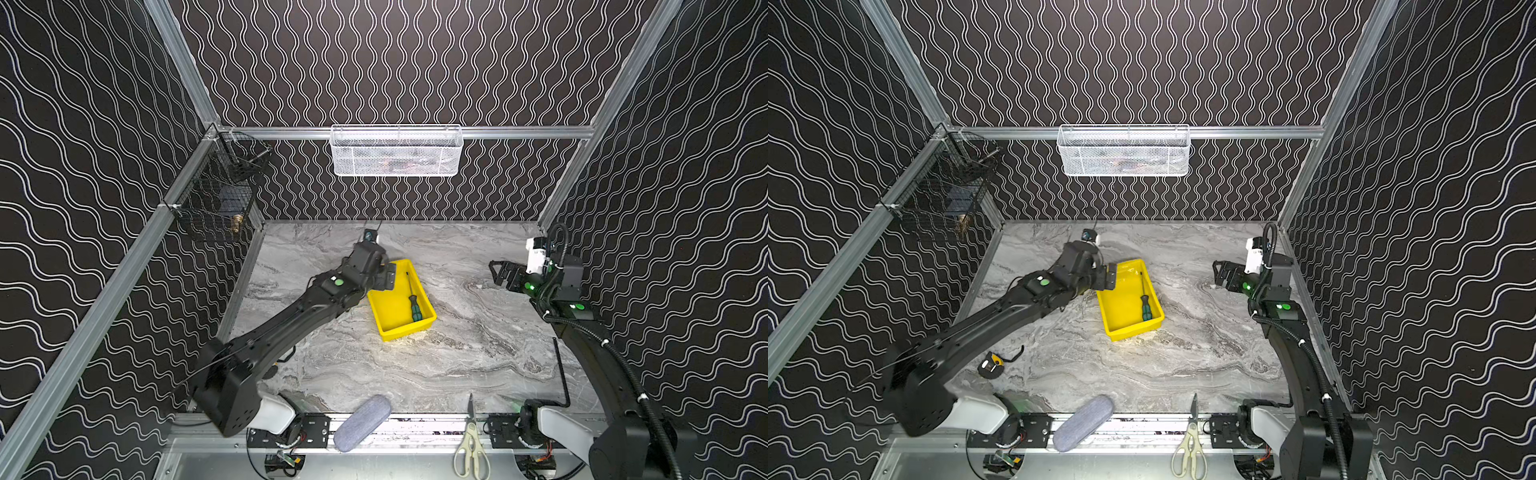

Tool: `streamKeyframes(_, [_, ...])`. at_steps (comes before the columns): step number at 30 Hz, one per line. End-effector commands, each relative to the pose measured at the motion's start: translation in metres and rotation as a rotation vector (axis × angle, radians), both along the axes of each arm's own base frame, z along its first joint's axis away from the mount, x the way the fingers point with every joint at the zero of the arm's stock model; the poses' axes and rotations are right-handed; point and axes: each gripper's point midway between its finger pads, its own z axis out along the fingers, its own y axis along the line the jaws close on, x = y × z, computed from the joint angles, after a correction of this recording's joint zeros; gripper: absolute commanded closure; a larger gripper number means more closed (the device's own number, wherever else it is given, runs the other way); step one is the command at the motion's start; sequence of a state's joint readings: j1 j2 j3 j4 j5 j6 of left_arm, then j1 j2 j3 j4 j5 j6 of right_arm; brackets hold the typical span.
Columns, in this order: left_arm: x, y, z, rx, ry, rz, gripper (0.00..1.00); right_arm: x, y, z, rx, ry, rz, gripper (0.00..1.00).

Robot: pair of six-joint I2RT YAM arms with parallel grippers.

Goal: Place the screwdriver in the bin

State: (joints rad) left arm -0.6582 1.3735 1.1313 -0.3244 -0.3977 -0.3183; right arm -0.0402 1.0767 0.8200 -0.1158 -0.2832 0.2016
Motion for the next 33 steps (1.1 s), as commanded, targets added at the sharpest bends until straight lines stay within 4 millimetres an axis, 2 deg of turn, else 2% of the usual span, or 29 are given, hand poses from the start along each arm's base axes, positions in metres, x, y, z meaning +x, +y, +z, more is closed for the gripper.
streamKeyframes(1, [0.005,0.037,0.023,0.067,-0.176,0.101,0.01,0.005,-0.014,0.02,-0.002,-0.1,-0.088,0.01])
streamKeyframes(4, [0.001,0.079,0.012,0.118,-0.222,0.221,0.01,0.003,-0.027,0.02,-0.015,-0.15,-0.171,0.01])
streamKeyframes(6, [0.003,0.096,-0.003,0.169,-0.251,0.21,0.01,0.004,-0.035,0.011,-0.04,-0.18,-0.212,0.01])
streamKeyframes(10, [0.009,0.126,-0.037,0.182,-0.289,0.168,0.01,0.004,-0.04,-0.02,-0.106,-0.226,-0.219,0.01])
streamKeyframes(15, [0.012,0.164,-0.071,0.173,-0.329,0.216,0.01,0.0,-0.041,-0.052,-0.186,-0.316,-0.202,0.01])
streamKeyframes(18, [0.018,0.173,-0.092,0.147,-0.318,0.191,0.01,-0.001,-0.044,-0.069,-0.228,-0.358,-0.213,0.01])
streamKeyframes(21, [0.022,0.175,-0.108,0.127,-0.294,0.156,0.01,0.007,-0.043,-0.092,-0.269,-0.25,-0.178,0.0])
streamKeyframes(25, [0.025,0.188,-0.119,0.096,-0.314,0.182,0.01,0.007,-0.043,-0.1,-0.288,-0.287,-0.182,0.01])
streamKeyframes(27, [0.026,0.194,-0.124,0.07,-0.317,0.191,0.01,0.004,-0.045,-0.095,-0.297,-0.332,-0.195,0.01])
streamKeyframes(33, [0.033,0.194,-0.144,0.042,-0.277,0.168,0.01,-0.007,-0.055,-0.096,-0.312,-0.387,-0.261,0.0])
